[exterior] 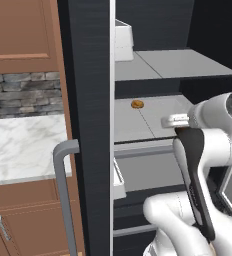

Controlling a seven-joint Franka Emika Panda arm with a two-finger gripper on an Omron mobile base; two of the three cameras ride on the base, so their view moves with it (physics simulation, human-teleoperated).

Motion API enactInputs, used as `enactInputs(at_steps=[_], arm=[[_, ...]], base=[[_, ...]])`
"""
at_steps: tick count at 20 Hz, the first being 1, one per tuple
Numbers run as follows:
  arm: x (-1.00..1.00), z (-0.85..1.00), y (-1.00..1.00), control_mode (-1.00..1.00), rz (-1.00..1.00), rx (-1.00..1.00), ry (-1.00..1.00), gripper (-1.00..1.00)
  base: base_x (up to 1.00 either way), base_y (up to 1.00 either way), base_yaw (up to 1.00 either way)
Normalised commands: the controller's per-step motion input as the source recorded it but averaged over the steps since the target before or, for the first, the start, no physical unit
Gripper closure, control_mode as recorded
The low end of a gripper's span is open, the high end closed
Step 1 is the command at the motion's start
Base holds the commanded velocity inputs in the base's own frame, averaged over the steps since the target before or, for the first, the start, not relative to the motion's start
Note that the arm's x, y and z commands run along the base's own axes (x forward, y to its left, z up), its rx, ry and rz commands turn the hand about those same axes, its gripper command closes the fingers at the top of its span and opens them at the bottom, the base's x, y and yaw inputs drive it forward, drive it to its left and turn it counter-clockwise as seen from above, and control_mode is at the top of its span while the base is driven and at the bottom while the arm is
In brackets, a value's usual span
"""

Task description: Pick the peach and orange from the fridge and place them on the plate next to the blender to make a fruit smoothie.

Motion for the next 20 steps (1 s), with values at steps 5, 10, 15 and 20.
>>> enactInputs(at_steps=[5,10,15,20], arm=[[0.0,0.0,0.0,1.0,0.0,0.0,0.0,1.0],[0.0,0.0,0.0,1.0,0.0,0.0,0.0,1.0],[0.0,0.0,0.0,1.0,0.0,0.0,0.0,1.0],[0.0,0.0,0.0,1.0,0.0,0.0,0.0,1.0]], base=[[-0.37,0.0,0.0],[-0.99,0.15,-0.19],[-0.98,0.15,-0.69],[-0.78,0.22,-0.81]])
